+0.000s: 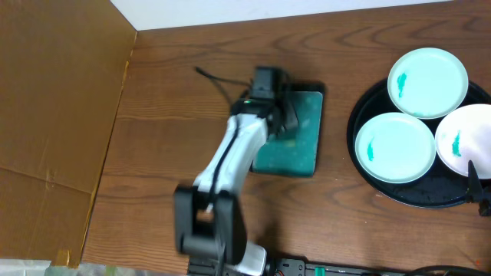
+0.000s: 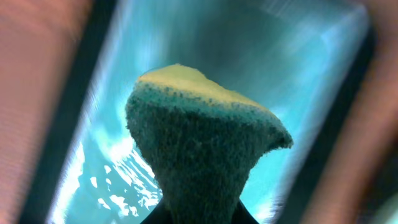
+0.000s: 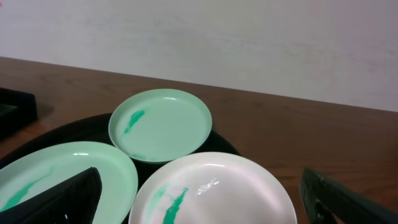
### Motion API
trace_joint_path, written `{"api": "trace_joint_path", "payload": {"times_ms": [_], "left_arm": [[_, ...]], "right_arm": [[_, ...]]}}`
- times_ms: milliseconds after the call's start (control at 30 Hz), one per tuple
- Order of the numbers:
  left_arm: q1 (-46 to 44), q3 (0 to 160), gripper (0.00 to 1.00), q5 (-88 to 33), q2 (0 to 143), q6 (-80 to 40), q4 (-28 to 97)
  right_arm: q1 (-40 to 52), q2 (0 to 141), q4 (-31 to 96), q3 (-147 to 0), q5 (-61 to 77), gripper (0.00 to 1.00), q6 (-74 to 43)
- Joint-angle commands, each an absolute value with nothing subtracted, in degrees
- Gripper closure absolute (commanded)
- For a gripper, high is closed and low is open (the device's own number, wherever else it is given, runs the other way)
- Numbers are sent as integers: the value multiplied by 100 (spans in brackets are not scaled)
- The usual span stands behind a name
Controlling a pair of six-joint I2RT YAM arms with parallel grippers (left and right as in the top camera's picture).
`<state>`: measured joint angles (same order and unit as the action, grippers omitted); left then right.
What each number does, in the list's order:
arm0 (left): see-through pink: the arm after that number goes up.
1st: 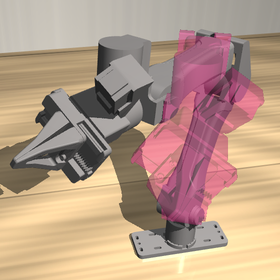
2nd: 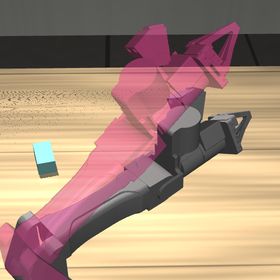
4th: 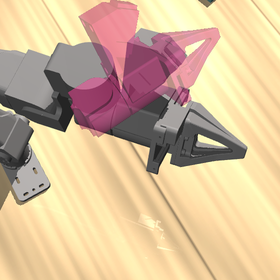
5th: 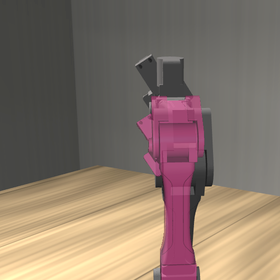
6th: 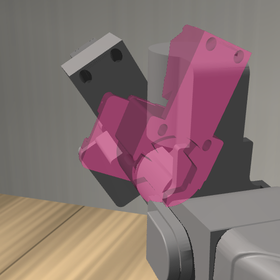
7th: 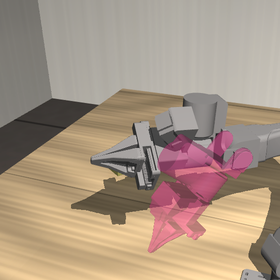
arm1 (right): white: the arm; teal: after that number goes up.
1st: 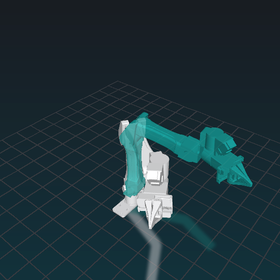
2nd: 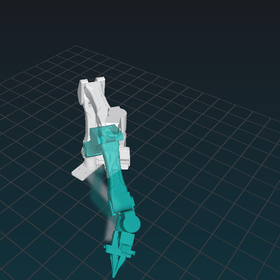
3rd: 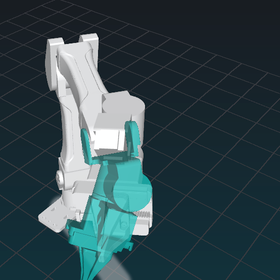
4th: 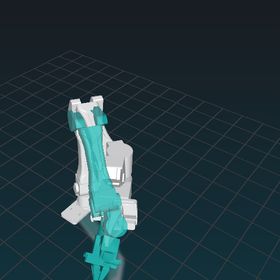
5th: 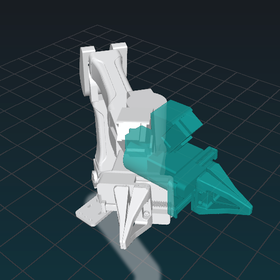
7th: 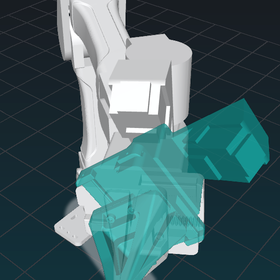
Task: Clean dirty plates on tray and stack at the side
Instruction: 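Lift the sponge out of the water with the left gripper, then carry the sponge right onto the lower mint-green plate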
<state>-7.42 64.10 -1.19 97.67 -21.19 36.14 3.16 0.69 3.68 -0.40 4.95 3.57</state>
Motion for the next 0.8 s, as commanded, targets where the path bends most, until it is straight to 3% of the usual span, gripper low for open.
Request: {"api": "trace_joint_path", "payload": {"times_ms": [0,233,400,633,767], "left_arm": [[-762,6565,93,-110,9782,-2176,3817],[-987,7253,93,-1288,8722,-2178,4233],[-1761,7251,93,-1238,8224,-2718,4097],[-3006,7122,93,-502,8877,-4744,3640],[-3551,7120,93,-462,9631,-5262,3046]], "right_arm": [[342,38,390,-32,519,1,327],[342,38,390,-32,519,1,327],[342,38,390,-32,519,1,327],[342,38,390,-32,519,1,327],[342,38,390,-32,519,1,327]]}}
